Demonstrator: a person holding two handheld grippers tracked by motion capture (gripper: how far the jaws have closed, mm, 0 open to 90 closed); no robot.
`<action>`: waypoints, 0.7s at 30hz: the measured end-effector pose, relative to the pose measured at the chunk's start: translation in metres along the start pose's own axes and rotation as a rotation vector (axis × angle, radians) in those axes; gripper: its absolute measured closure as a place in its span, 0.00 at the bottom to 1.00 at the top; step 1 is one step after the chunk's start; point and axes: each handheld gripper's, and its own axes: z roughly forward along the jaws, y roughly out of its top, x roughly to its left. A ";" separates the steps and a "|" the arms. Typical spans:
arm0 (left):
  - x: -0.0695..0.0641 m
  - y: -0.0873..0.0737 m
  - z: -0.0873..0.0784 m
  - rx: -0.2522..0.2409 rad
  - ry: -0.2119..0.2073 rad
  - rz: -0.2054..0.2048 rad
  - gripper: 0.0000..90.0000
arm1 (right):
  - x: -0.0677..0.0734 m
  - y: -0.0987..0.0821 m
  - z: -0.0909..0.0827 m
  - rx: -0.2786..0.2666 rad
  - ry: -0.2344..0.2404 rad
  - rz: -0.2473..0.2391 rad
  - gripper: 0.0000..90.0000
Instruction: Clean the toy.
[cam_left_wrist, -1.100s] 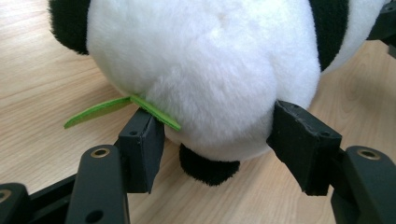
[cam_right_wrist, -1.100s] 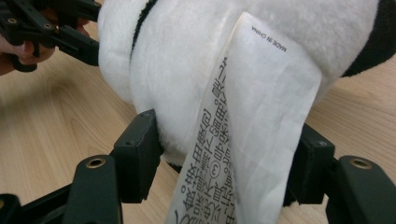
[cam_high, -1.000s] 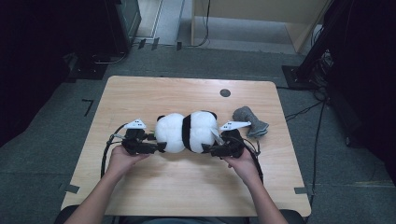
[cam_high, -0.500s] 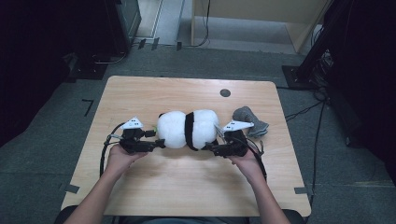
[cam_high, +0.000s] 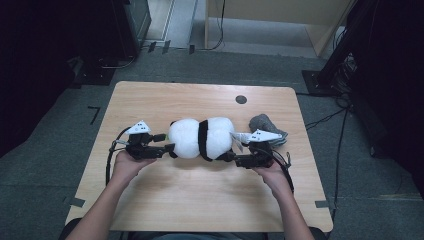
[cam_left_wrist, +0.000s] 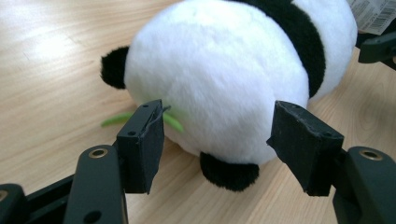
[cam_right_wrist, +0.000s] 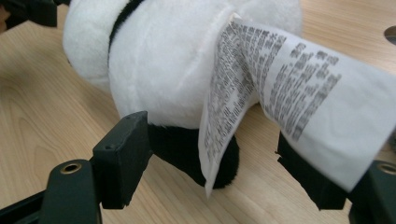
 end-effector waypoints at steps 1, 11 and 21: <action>0.000 0.003 -0.001 -0.006 0.008 0.015 0.38 | -0.001 -0.001 -0.001 -0.003 -0.012 -0.011 0.29; -0.005 0.028 0.012 -0.003 -0.004 0.111 0.32 | -0.011 -0.012 -0.005 0.041 -0.038 -0.022 0.22; 0.002 0.034 0.031 -0.001 -0.022 0.118 0.30 | -0.025 -0.009 -0.016 -0.009 0.039 0.064 0.15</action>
